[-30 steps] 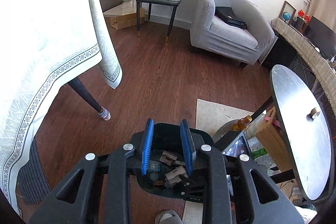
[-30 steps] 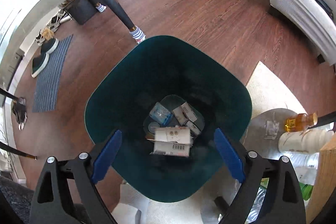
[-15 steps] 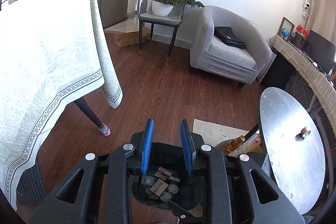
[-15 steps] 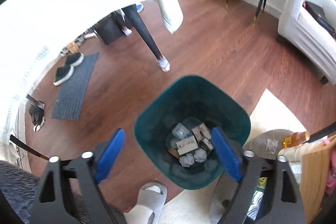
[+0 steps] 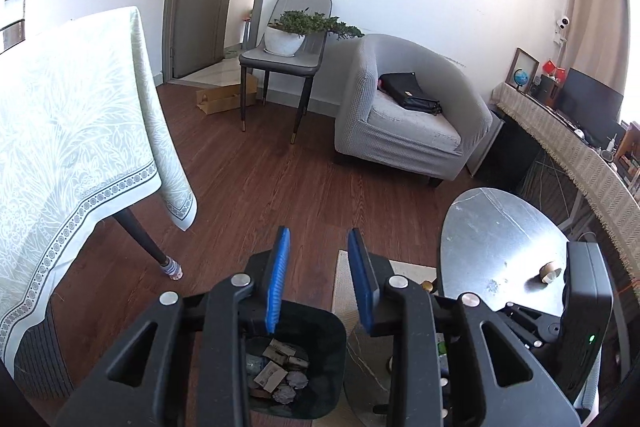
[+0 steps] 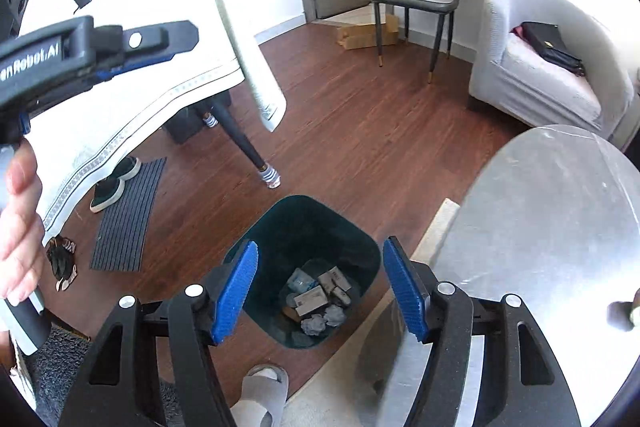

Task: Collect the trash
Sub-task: 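Move both grippers back to the last tape roll on the table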

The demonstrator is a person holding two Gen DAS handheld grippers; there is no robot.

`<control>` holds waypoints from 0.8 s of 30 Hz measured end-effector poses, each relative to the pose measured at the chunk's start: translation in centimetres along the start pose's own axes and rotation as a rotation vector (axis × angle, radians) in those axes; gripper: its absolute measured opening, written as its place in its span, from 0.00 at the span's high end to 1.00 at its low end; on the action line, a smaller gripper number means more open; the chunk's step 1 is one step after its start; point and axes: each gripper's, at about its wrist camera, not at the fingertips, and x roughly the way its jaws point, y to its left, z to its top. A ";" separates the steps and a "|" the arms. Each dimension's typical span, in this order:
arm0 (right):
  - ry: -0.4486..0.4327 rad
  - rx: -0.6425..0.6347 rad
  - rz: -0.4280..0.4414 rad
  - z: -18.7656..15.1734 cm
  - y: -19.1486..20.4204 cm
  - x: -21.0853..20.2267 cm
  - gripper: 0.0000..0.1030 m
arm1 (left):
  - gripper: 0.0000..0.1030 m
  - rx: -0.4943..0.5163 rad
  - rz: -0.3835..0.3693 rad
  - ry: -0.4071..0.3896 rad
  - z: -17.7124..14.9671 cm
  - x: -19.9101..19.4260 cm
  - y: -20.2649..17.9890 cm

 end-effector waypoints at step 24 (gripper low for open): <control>-0.028 0.288 -0.306 -2.4 -19.9 -8.8 0.28 | 0.59 0.193 -0.184 0.135 -3.3 4.0 -13.5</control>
